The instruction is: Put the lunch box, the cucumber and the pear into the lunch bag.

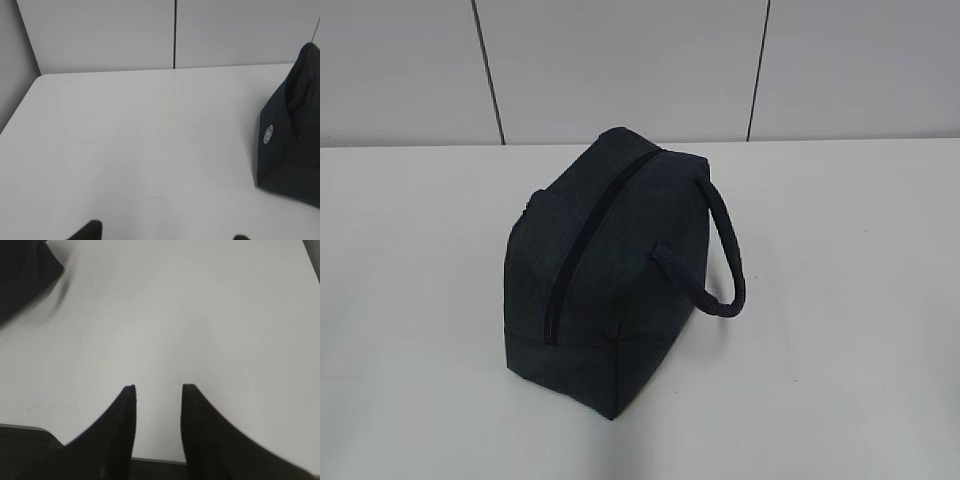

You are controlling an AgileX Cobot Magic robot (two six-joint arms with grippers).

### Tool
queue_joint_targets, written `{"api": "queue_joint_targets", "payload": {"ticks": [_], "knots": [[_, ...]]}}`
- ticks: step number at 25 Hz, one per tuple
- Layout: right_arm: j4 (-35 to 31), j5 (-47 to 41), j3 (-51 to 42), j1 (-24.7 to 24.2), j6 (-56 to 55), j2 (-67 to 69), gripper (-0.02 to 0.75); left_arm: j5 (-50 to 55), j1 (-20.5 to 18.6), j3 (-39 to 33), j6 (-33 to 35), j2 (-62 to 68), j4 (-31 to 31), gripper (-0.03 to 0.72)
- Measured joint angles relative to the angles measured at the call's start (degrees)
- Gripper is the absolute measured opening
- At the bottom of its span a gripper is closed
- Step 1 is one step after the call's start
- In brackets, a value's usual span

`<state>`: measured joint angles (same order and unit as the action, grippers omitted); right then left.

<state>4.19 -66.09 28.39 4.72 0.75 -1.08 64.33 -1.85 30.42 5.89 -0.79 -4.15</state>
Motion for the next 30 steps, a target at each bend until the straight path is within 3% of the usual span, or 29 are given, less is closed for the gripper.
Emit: {"api": "queue_joint_targets", "payload": {"ticks": [30], "knots": [[0.0, 0.0, 0.0, 0.0, 0.0, 0.0, 0.246, 0.0, 0.0, 0.0, 0.0, 0.0, 0.0, 0.451]]}}
